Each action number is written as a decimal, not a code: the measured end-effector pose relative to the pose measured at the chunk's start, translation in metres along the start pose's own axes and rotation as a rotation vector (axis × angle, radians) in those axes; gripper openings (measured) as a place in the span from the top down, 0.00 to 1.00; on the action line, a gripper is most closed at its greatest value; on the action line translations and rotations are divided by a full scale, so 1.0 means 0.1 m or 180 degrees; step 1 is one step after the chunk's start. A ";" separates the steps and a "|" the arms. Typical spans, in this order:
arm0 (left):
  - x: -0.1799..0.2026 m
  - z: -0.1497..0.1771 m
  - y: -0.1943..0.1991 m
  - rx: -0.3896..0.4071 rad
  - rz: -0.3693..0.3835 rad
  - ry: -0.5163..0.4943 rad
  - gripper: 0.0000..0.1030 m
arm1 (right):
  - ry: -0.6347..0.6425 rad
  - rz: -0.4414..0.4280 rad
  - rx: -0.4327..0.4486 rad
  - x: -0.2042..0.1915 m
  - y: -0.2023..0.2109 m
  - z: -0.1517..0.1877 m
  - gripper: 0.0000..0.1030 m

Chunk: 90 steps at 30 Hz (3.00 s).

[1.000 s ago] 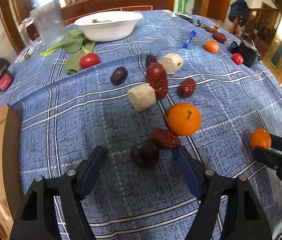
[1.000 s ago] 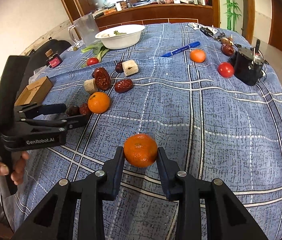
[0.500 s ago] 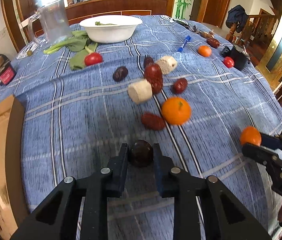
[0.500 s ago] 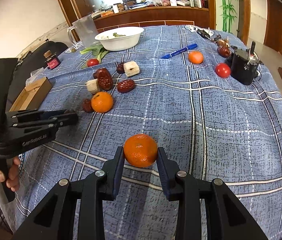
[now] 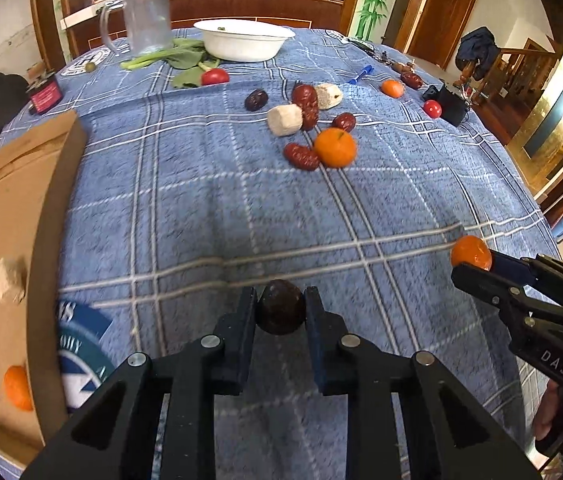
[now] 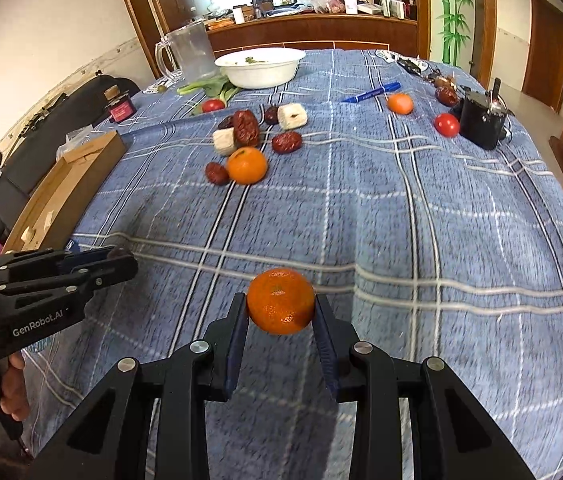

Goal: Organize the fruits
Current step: 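Carry the dark plum with the left tool while the right tool carries the orange over the tray, then open the left tool to drop the plum while the right tool drops the orange into the tray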

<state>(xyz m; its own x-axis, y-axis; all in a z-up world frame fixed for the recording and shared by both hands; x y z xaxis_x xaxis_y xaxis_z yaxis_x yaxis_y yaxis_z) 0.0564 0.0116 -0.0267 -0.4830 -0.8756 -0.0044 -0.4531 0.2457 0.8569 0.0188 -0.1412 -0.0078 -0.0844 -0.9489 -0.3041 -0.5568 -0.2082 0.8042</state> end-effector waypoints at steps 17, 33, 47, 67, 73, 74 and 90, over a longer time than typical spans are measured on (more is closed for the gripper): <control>-0.55 0.15 0.46 0.0230 -0.0010 0.0289 0.78 | 0.0261 -0.0051 -0.0061 -0.74 -0.07 0.01 0.66; -1.51 0.41 0.89 0.0389 -0.0169 0.0821 0.78 | 0.0695 -0.0332 -0.0094 -1.91 -0.26 -0.23 0.66; -2.72 0.65 0.90 0.0258 -0.0701 0.1292 0.78 | 0.0939 -0.0537 -0.0236 -2.87 -0.77 -0.47 0.65; -3.22 0.55 0.28 -0.0144 -0.0787 0.1317 0.77 | 0.1078 -0.0496 -0.0584 -3.34 -1.69 -0.48 0.65; -3.21 0.55 0.28 -0.0144 -0.0792 0.1303 0.77 | 0.1148 -0.0468 -0.0566 -3.36 -1.70 -0.45 0.64; -3.21 0.56 0.29 -0.0150 -0.0801 0.1295 0.76 | 0.1149 -0.0464 -0.0564 -3.36 -1.69 -0.45 0.63; -2.78 0.55 0.88 0.0183 -0.1167 0.1187 0.48 | 0.0783 -0.0717 -0.0362 -2.87 -0.89 -0.39 0.60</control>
<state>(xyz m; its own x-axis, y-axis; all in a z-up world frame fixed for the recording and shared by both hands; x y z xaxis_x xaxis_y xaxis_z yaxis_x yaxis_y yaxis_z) 0.1098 0.2992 0.0215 0.0097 -0.9943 -0.1060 -0.5878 -0.0914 0.8038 0.1249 0.1402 0.0280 0.2394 -0.9020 -0.3594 -0.4419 -0.4308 0.7868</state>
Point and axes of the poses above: each gripper's, at about its wrist camera, not at the fingertips, and y roughly against the way its jaws point, x to its right, z to its underside, the point moved 6 cm from there along -y, roughly the way its jaws point, and after that the axes turned 14 degrees about -y, right-handed, at the moved point
